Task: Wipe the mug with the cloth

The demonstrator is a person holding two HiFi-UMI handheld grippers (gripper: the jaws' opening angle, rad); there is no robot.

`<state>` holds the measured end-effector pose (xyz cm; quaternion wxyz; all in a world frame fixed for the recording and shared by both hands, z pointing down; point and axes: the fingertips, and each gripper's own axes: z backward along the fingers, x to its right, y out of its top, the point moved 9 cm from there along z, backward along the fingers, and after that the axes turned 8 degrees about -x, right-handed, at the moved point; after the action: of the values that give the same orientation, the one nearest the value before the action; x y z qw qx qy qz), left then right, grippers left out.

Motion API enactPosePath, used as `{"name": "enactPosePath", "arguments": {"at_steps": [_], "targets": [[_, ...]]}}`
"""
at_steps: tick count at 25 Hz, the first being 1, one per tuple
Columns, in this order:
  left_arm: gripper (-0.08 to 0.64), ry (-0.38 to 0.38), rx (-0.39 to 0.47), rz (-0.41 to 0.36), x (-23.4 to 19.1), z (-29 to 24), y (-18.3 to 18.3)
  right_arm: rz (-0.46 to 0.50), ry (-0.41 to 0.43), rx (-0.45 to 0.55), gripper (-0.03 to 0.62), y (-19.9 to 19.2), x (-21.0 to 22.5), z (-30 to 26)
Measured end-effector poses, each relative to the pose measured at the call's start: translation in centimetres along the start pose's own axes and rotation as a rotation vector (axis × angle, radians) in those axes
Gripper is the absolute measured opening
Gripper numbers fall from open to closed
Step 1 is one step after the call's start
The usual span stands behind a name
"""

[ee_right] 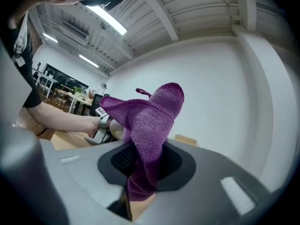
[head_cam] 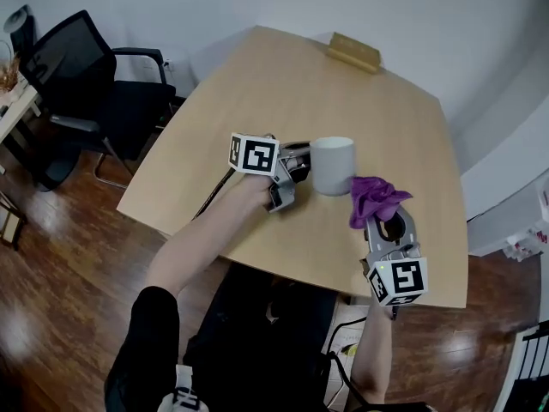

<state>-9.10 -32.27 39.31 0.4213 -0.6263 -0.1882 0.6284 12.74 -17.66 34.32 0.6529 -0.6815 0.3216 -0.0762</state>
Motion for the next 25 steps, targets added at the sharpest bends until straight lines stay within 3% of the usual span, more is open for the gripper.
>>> {"name": "enactPosePath", "arguments": {"at_steps": [4, 7, 11, 15, 19, 22, 25], "targets": [[0.054, 0.037, -0.006, 0.0, -0.1, 0.2, -0.2, 0.146, 0.007, 0.135, 0.086, 6.1, -1.3, 0.3], [0.055, 0.085, -0.015, -0.054, 0.2, 0.2, 0.0, 0.326, 0.016, 0.136, 0.086, 9.2, -4.3, -1.3], [0.055, 0.133, 0.007, -0.096, 0.8, 0.4, 0.6, 0.506, -0.031, 0.003, 0.086, 8.5, -6.7, -3.6], [0.064, 0.12, 0.031, 0.001, 0.0, 0.8, 0.5, 0.541, -0.044, -0.058, 0.086, 4.9, -7.7, -3.4], [0.074, 0.139, 0.045, 0.038, -0.9, 1.5, 0.6, 0.455, -0.021, -0.124, 0.086, 0.8, -6.6, -3.2], [0.06, 0.075, 0.085, 0.112, -1.2, 1.5, 0.4, 0.236, -0.017, -0.096, 0.086, -0.8, -3.7, -2.3], [0.041, -0.037, 0.148, 0.215, -1.3, 1.6, 0.1, 0.022, -0.008, 0.001, 0.086, -0.3, -1.6, -1.0]]}}
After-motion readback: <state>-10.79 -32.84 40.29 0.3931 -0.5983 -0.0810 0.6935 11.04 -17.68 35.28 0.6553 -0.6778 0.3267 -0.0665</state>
